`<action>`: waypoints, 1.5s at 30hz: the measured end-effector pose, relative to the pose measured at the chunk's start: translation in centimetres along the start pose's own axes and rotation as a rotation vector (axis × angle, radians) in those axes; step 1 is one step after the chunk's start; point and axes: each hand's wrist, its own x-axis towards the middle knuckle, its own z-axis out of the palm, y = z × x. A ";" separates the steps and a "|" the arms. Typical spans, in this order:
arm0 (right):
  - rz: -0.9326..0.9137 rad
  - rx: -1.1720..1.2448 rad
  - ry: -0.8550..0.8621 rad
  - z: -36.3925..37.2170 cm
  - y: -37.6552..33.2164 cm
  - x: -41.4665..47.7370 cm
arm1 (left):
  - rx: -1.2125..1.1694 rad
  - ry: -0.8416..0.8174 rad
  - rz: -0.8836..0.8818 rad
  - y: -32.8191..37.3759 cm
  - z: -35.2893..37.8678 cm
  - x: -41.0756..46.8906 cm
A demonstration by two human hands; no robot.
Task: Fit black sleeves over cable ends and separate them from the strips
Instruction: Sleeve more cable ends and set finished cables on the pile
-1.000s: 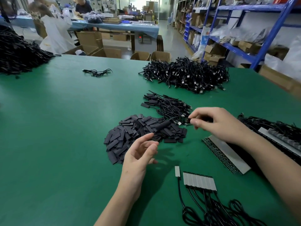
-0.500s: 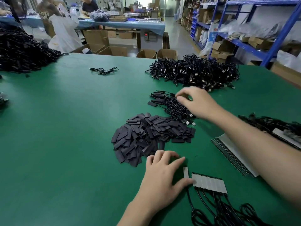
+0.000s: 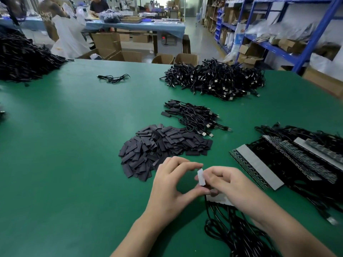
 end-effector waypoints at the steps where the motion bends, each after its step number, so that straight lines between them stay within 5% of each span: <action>1: 0.006 0.027 0.017 0.4 0.2 -0.2 | -0.012 0.003 0.003 0.1 0.0 -0.1; 6: -0.031 0.212 0.120 0.4 -1.4 -1.4 | -0.092 0.040 -0.135 -0.4 -1.0 -0.3; 9: -0.177 0.309 0.214 -1.9 -4.1 -2.8 | 0.279 0.166 -0.330 -2.4 -2.1 0.3; 13: -0.413 0.305 0.369 -5.1 -6.6 -4.3 | 0.541 0.085 -0.501 -4.2 -2.7 0.3; 17: -0.513 0.065 0.468 -5.5 -6.3 -4.4 | 0.574 0.090 -0.494 -4.5 -2.5 0.4; 21: -0.362 -0.322 0.445 -3.6 -2.8 -3.3 | 0.571 0.112 -0.494 -4.5 -2.7 0.4; 27: -0.208 -0.377 0.389 -0.8 2.5 -1.0 | 0.497 0.142 -0.438 -4.1 -2.7 0.5; 30: -0.186 -0.318 0.377 0.0 3.6 -0.6 | 0.169 0.120 -0.383 -3.5 -2.5 0.7; 33: -0.166 -0.242 0.360 0.2 4.0 -0.7 | -0.263 -0.082 -0.398 -2.2 -2.0 0.6; 38: -0.166 -0.066 0.284 -0.1 3.9 -1.4 | -0.541 -0.307 -0.366 -0.4 -0.6 0.0; 42: -0.162 -0.080 0.302 -0.2 4.1 -1.6 | -0.389 -0.289 -0.292 0.3 -0.2 -0.5; 45: -0.146 -0.128 0.369 0.0 4.3 -1.4 | -0.008 -0.170 -0.038 0.5 0.2 -0.9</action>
